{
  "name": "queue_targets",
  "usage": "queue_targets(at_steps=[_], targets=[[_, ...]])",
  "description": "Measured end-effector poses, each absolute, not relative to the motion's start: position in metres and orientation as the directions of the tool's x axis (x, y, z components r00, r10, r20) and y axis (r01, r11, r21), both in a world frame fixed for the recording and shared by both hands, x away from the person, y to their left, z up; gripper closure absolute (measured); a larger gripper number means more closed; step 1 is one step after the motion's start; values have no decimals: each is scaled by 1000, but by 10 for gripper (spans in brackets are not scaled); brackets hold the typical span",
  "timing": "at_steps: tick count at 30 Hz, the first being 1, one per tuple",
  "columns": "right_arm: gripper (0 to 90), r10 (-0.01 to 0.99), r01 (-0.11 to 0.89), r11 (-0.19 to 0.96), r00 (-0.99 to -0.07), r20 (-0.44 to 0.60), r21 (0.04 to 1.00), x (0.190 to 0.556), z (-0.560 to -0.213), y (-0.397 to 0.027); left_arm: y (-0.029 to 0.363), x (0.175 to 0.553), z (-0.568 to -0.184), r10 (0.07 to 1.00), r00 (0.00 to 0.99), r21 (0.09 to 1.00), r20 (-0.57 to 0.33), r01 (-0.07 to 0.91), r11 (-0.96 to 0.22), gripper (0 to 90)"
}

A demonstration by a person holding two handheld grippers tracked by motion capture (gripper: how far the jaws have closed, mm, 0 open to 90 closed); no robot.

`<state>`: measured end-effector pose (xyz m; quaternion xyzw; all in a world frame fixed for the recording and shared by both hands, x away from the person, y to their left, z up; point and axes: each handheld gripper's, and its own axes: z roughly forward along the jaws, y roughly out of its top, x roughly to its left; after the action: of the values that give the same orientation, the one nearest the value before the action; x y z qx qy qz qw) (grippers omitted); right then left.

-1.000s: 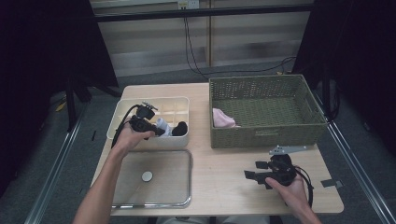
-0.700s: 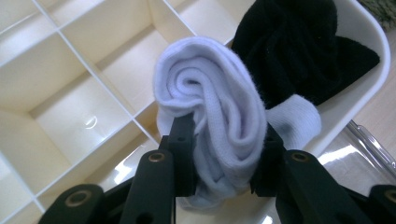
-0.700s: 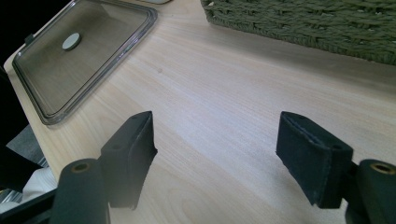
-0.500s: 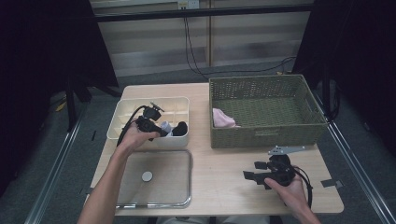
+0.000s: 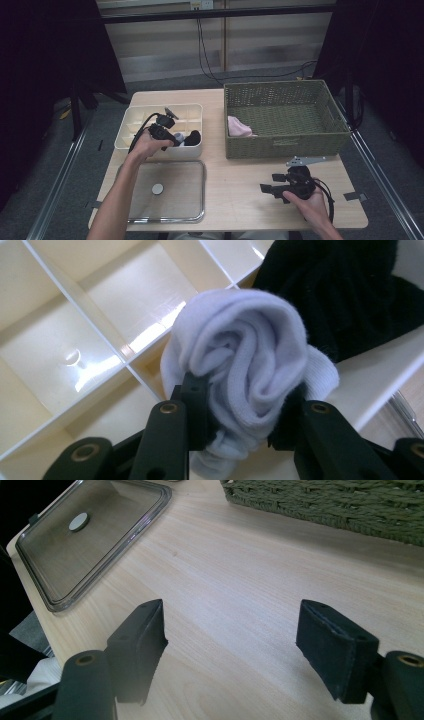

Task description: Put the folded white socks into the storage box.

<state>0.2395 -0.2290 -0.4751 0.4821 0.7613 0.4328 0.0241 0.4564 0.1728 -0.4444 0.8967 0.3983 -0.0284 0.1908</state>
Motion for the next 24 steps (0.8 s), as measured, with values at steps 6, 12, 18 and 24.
queue_targets(at_steps=[6, 12, 18, 24], targets=[[273, 753, 711, 161, -537, 380, 685, 240, -475, -230, 174, 456, -444, 718, 662, 328, -214, 741, -586, 666], [273, 755, 718, 158, -531, 386, 678, 240, -476, -230, 179, 457, -439, 699, 676, 349, -234, 729, -588, 599], [273, 754, 715, 161, -534, 383, 681, 240, -476, -230, 183, 456, -431, 690, 682, 387, -242, 720, -575, 495], [272, 751, 717, 165, -536, 385, 677, 241, -477, -229, 185, 459, -419, 698, 679, 417, -229, 716, -560, 391]])
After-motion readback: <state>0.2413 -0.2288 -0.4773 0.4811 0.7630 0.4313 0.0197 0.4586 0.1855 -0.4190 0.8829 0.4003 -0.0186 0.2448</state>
